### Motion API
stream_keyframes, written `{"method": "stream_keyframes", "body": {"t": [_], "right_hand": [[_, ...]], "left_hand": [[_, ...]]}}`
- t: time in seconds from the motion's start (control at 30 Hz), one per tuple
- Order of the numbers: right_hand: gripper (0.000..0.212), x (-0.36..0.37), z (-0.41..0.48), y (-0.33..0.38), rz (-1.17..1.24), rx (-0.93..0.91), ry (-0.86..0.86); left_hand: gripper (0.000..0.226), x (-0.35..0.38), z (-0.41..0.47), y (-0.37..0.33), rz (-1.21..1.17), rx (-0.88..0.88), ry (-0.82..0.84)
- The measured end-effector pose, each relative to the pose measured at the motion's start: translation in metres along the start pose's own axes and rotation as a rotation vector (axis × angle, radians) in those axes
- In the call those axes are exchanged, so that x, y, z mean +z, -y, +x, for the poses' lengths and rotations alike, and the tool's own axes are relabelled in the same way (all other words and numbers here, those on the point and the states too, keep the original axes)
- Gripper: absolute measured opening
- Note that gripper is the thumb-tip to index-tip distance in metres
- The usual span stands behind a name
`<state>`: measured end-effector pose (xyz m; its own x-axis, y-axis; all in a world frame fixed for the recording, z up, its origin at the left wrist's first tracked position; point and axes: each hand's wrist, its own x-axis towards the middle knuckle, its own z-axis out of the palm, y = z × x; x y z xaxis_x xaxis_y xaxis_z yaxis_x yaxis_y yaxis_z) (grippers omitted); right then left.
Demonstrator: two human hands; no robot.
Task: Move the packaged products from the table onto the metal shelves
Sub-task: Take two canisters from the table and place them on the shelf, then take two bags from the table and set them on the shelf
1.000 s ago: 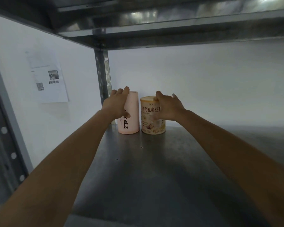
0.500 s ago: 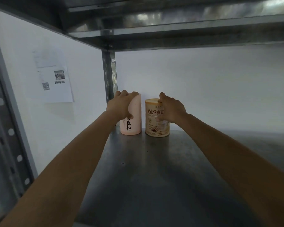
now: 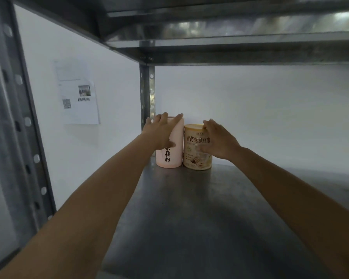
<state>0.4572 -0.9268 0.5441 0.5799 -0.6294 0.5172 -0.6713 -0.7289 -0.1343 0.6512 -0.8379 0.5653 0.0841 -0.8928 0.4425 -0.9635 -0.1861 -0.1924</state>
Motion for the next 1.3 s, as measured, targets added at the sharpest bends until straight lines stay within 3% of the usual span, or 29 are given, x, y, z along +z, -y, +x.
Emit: {"method": "stream_keyframes", "body": {"t": [0.07, 0.2, 0.33, 0.53, 0.67, 0.87, 0.97, 1.07, 1.17, 1.3], "right_hand": [[0.085, -0.007, -0.012, -0.004, -0.023, 0.000, 0.038], [0.070, -0.040, -0.046, -0.022, -0.288, 0.060, 0.161], [0.062, -0.089, -0.103, -0.051, -0.341, 0.214, 0.257], [0.050, -0.206, -0.252, -0.097, -0.303, 0.621, 0.335], [0.049, -0.293, -0.356, -0.112, -0.083, 1.025, 0.566], [0.046, -0.378, -0.539, -0.103, -0.015, 1.359, 0.710], [0.044, -0.363, -0.639, -0.097, 0.020, 1.509, 0.717], [0.044, -0.312, -0.741, -0.076, -0.093, 1.566, 0.583], [0.038, -0.241, -0.839, -0.037, -0.296, 1.663, 0.396], [0.035, -0.148, -0.921, 0.021, -0.303, 1.887, 0.308]], "left_hand": [[0.097, -0.007, -0.004, -0.003, 0.027, -0.001, 0.006], [0.080, -0.028, -0.010, -0.027, 0.078, 0.027, -0.033], [0.072, -0.048, -0.008, -0.090, 0.068, 0.099, 0.051], [0.058, -0.102, -0.039, -0.286, -0.235, 0.369, 0.342], [0.037, -0.169, -0.095, -0.410, -0.530, 0.650, 0.670], [0.031, -0.243, -0.227, -0.576, -0.493, 1.098, 0.916], [0.033, -0.226, -0.306, -0.652, -0.417, 1.229, 0.898], [0.036, -0.177, -0.395, -0.703, -0.334, 1.397, 0.676], [0.036, -0.112, -0.492, -0.712, -0.248, 1.457, 0.466], [0.039, -0.041, -0.592, -0.706, -0.057, 1.617, 0.422]]}}
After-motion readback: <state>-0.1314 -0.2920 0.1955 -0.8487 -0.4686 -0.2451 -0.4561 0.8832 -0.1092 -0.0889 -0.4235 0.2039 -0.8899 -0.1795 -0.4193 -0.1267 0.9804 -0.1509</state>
